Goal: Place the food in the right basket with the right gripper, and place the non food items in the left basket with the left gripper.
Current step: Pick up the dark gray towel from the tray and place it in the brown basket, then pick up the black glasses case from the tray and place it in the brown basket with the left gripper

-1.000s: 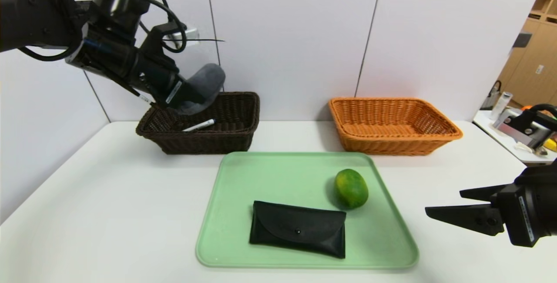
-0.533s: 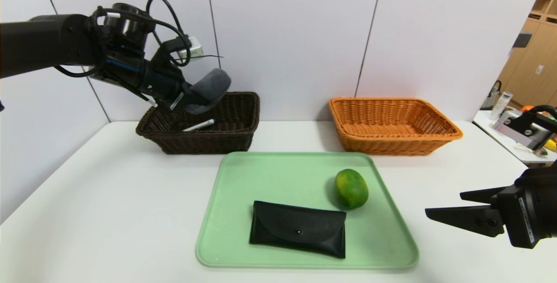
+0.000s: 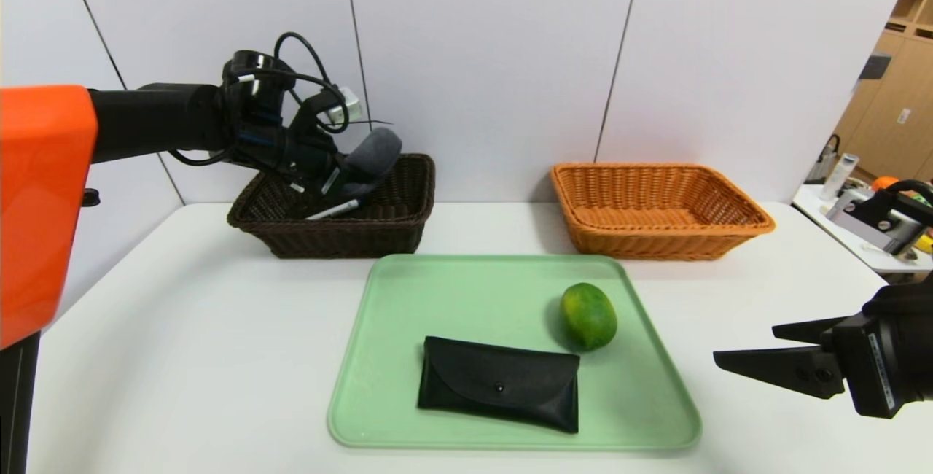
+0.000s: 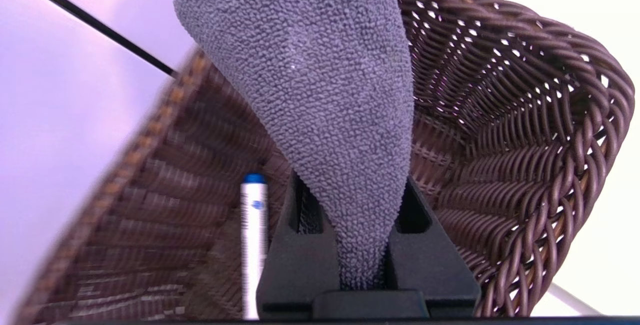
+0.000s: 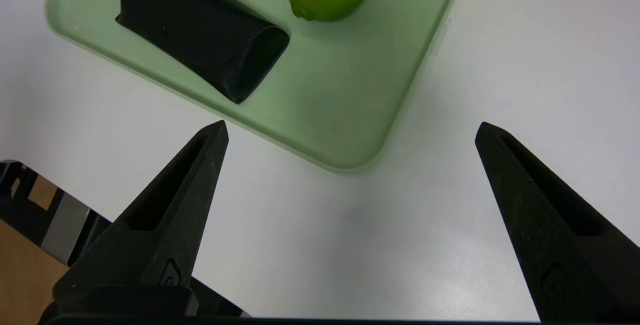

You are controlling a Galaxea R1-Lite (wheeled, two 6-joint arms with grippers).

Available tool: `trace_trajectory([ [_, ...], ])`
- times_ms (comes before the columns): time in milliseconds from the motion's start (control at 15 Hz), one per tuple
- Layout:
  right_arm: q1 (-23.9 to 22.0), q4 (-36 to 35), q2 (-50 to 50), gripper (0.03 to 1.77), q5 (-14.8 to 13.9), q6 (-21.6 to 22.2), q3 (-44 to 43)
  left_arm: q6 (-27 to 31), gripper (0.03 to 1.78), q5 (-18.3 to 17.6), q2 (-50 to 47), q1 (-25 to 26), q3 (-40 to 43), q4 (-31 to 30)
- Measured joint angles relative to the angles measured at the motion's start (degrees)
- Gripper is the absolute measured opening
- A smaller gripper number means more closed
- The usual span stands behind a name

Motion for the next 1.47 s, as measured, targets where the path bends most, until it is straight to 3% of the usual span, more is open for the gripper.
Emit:
trace_trajectory([
  [133, -0.1, -0.1, 0.0, 1.71, -0.1, 0.0, 0.3, -0.6, 0.24, 0.0, 0.5, 0.2, 0.0, 0.4],
  [200, -0.1, -0.1, 0.0, 1.71, -0.1, 0.0, 0.4, -0.7, 0.33, 0.0, 0.6, 0.3, 0.0, 0.2],
  [400, -0.2, 0.0, 0.1, 1.71, -0.1, 0.0, 0.5, -1.2, 0.78, 0.1, 0.6, 0.3, 0.0, 0.0],
  [733, -0.2, -0.1, 0.1, 1.71, -0.1, 0.0, 0.3, -4.0, 1.22, 0.0, 0.0, 0.4, 0.0, -0.1],
  [1200, -0.3, 0.0, -0.8, 1.71, -0.1, 0.1, 0.3, -16.1, 1.50, 0.0, -3.2, 0.4, 0.0, 0.3],
  [1467, -0.2, -0.3, -0.8, 1.71, 0.0, -0.1, 0.0, -27.2, 1.59, 2.2, -6.9, -2.5, 0.1, 6.1],
])
